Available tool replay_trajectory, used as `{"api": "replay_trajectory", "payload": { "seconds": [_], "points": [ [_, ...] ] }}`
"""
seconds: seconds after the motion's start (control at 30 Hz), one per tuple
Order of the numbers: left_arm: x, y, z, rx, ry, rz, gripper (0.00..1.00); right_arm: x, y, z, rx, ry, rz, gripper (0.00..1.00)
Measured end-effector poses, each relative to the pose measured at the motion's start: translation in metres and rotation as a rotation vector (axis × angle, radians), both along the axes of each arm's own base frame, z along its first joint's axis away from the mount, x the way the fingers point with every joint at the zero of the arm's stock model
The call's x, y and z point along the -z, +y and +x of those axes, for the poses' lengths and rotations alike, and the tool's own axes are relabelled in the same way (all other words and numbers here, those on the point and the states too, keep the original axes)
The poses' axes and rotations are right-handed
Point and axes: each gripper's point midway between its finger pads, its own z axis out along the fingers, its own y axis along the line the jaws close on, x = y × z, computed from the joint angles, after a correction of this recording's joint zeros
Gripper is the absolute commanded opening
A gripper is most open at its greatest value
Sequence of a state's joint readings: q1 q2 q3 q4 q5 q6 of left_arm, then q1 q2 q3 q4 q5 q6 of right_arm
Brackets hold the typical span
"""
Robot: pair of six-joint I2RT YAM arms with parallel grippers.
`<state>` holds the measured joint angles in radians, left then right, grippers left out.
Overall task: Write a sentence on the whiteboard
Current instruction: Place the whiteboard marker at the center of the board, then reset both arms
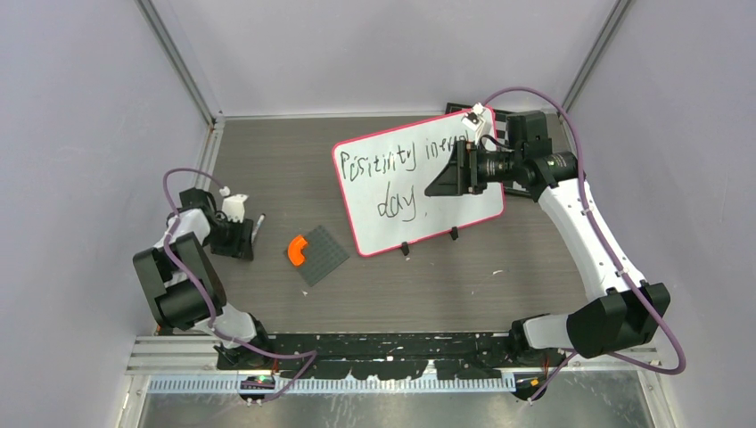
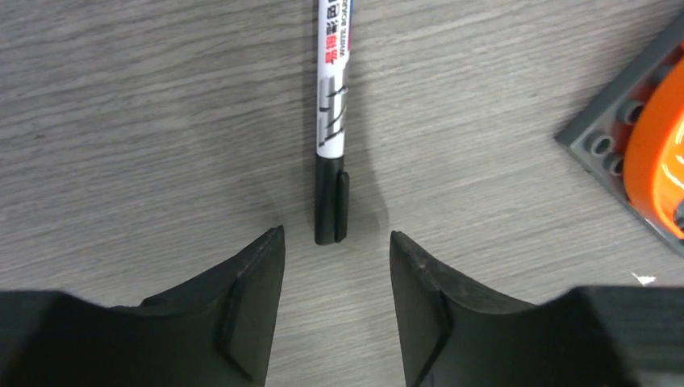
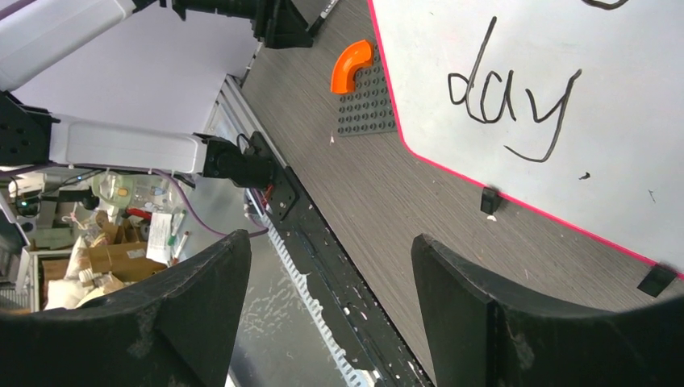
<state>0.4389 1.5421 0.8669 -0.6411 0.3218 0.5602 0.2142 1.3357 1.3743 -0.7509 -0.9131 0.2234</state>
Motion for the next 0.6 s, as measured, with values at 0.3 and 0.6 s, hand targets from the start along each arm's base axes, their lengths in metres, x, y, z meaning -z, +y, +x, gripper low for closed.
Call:
{"api": "replay_trajectory", "payload": {
  "seconds": [0.3,0.6],
  "points": [
    [-0.072,-0.007,0.020,-0.001,-0.113,-0.018,1.00,0.000,-0.022,0.006,0.065,-0.006,-0.062,0.84],
    [-0.177,-0.037,0.073,0.041,-0.292,-0.067,1.00,-0.030,-0.107,0.038,0.288,-0.107,-0.138,0.85]
  ]
}}
